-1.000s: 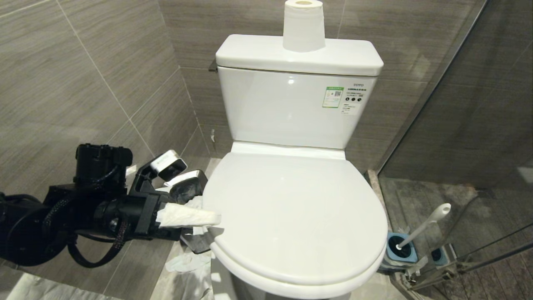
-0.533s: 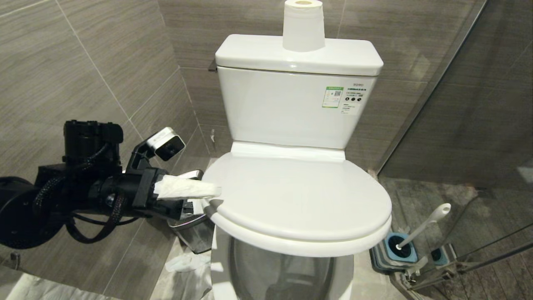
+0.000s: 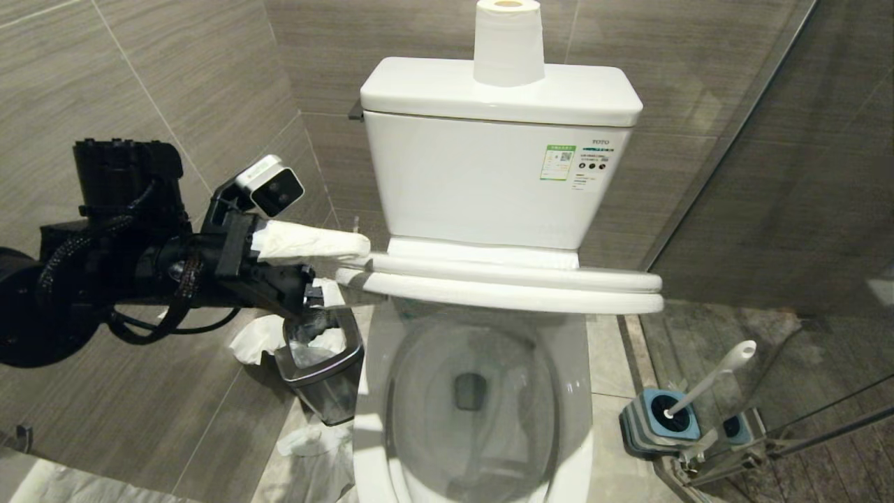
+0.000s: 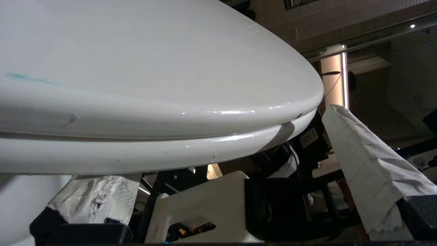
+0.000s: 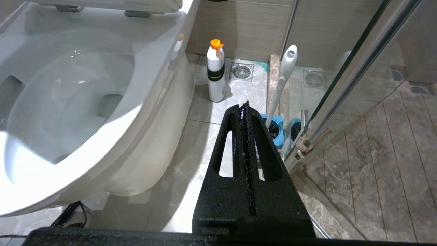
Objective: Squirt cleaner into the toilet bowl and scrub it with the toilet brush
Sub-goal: Use the left hand to lift the toilet lid slightly
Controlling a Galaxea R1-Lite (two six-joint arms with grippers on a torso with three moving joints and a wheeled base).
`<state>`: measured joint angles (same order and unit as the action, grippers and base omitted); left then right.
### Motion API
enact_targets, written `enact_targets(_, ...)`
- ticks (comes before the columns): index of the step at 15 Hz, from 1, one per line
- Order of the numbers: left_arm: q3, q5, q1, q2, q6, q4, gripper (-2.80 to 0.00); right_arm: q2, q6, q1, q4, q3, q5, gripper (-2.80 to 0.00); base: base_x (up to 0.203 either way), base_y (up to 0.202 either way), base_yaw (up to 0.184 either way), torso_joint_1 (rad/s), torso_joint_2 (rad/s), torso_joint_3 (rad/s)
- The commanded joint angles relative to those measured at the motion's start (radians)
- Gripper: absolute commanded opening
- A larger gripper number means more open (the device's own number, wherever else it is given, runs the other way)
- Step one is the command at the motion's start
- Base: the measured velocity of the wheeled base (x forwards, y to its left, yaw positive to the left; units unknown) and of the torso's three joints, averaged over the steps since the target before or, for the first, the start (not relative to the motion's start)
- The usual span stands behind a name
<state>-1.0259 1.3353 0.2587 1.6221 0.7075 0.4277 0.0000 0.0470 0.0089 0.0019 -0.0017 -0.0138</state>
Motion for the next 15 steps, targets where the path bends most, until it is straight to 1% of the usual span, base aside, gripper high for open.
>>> enact_targets(1, -0.058, -0.009, 0.002, 0.007, 0.027, 0.003, 0.0, 0.002, 0.001, 0.0, 0.0, 0.0, 0.0, -2.8, 0.0, 0.0, 0.0, 0.0, 0.0, 0.0)
enact_targets(3, -0.107, -0.014, 0.003, 0.019, 0.048, 0.003, 0.0, 0.002, 0.001, 0.0, 0.0, 0.0, 0.0, -2.8, 0.0, 0.0, 0.0, 0.0, 0.0, 0.0)
enact_targets(6, -0.174, -0.044, 0.001, 0.035, 0.05, 0.003, 0.0, 0.002, 0.001, 0.0, 0.0, 0.0, 0.0, -2.8, 0.0, 0.0, 0.0, 0.0, 0.0, 0.0)
enact_targets(10, -0.301, -0.052, 0.001, 0.057, 0.05, 0.005, 0.0, 0.002, 0.001, 0.0, 0.0, 0.0, -0.001, -2.8, 0.0, 0.0, 0.0, 0.0, 0.0, 0.0)
enact_targets(11, -0.338, -0.064, 0.002, 0.072, 0.05, 0.005, 0.0, 0.002, 0.001, 0.0, 0.0, 0.0, 0.0, -2.8, 0.0, 0.0, 0.0, 0.0, 0.0, 0.0)
enact_targets(15, -0.468, -0.161, 0.002, 0.149, 0.046, 0.018, 0.0, 0.002, 0.001, 0.0, 0.0, 0.0, 0.0, -2.8, 0.0, 0.0, 0.0, 0.0, 0.0, 0.0)
